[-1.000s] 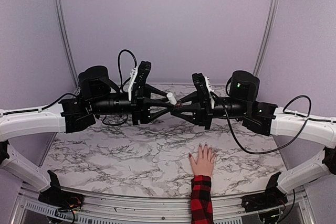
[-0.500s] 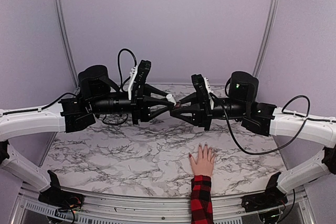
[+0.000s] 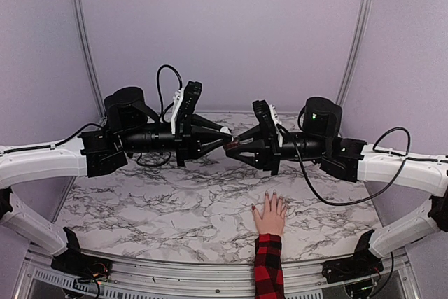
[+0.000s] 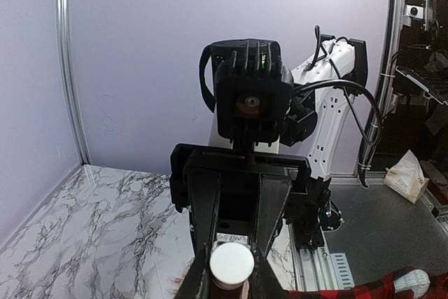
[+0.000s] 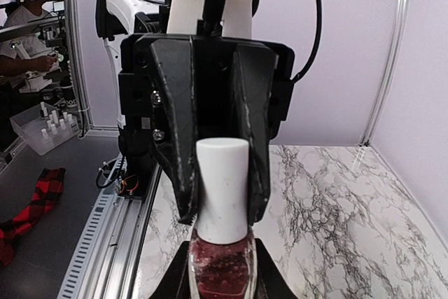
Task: Paint the nails
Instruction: Pass from the right arm to the left, then put down the nail polish bottle at the center of the board.
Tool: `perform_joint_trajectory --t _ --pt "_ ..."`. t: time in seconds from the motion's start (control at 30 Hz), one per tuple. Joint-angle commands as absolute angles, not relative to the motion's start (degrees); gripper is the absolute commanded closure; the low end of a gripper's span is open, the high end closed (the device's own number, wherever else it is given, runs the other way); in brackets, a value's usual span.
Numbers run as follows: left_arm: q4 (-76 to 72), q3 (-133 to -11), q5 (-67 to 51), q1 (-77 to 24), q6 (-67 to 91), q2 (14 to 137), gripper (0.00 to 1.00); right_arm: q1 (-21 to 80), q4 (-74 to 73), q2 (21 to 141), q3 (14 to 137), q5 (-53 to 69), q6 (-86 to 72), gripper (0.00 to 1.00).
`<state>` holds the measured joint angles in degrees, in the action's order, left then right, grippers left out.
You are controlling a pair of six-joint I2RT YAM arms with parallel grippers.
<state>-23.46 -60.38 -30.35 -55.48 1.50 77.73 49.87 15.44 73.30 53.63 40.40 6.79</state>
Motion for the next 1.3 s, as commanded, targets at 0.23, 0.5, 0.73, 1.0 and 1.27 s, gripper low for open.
perform_joint_trajectory --t 0.23,0.5,0.73,1.0,1.27 --pt "-22.9 -60.1 -21.7 -55.1 3.7 76.1 1.0 50.0 17.6 74.1 52.9 39.7 6.6 0.55" --pt "-23.2 -56.3 -10.7 -53.9 5.5 77.1 1.0 48.9 18.2 70.8 49.4 33.3 4.9 0.05" --pt "-30.0 -49.8 -1.3 -52.5 9.2 79.9 1.0 44.1 21.2 65.9 43.5 28.5 0.4 0.02" --pt "-41.3 -43.7 6.6 -52.3 10.8 85.8 1.0 42.6 21.7 64.0 40.9 25.3 -2.0 0.02" --pt "-50.2 -41.3 9.8 -52.3 12.3 93.4 1.0 42.5 21.3 64.3 40.9 24.8 -1.3 0.02"
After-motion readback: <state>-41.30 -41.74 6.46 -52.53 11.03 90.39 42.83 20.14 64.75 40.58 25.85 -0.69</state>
